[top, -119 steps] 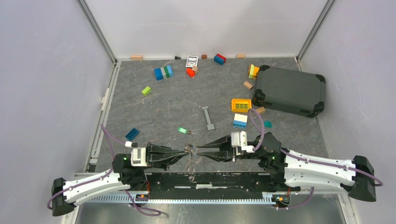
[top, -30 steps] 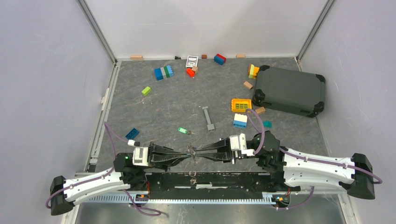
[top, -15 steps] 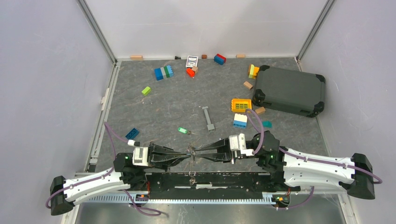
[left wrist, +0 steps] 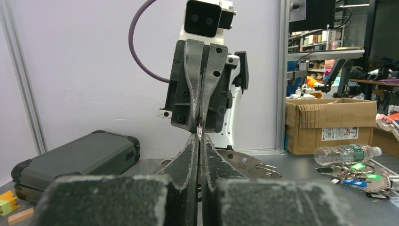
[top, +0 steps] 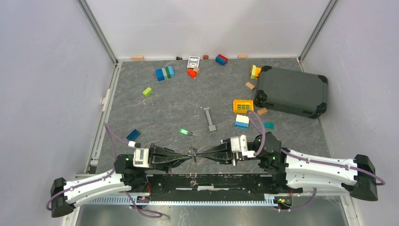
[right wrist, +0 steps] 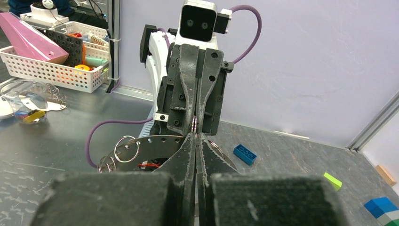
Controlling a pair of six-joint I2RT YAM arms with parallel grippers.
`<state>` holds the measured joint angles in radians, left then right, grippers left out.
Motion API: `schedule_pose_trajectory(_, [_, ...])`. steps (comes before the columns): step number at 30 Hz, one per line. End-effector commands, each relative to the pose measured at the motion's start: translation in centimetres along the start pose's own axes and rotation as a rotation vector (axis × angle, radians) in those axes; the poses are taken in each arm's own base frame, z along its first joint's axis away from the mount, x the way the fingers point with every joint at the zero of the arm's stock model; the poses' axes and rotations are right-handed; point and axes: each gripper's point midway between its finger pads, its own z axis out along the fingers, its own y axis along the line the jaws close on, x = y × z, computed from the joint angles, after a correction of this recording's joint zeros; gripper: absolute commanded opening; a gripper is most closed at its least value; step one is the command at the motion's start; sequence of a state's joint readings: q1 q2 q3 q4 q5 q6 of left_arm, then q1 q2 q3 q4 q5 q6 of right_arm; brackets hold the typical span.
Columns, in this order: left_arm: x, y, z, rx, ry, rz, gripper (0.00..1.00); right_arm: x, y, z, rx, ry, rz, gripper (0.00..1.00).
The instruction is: Remove the keys from the keyring
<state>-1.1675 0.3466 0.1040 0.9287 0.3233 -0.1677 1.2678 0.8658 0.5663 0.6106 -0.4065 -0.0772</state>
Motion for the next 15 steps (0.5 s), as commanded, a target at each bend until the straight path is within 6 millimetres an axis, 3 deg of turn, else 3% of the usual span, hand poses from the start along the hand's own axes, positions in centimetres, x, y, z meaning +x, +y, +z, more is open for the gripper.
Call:
schedule_pose_trajectory(1, [-3.6,-0.2,0.6,0.001,-0.111,0.01,0.02,-0.4,-0.4,0.0,0.017,-0.013,-0.031,0.0])
schedule_pose_trajectory(15, [-4.1,0.2,0.5,-0.024,-0.131,0.013,0.02,0.9,-0.3,-0.2,0.017,0.009,-0.063,0.0])
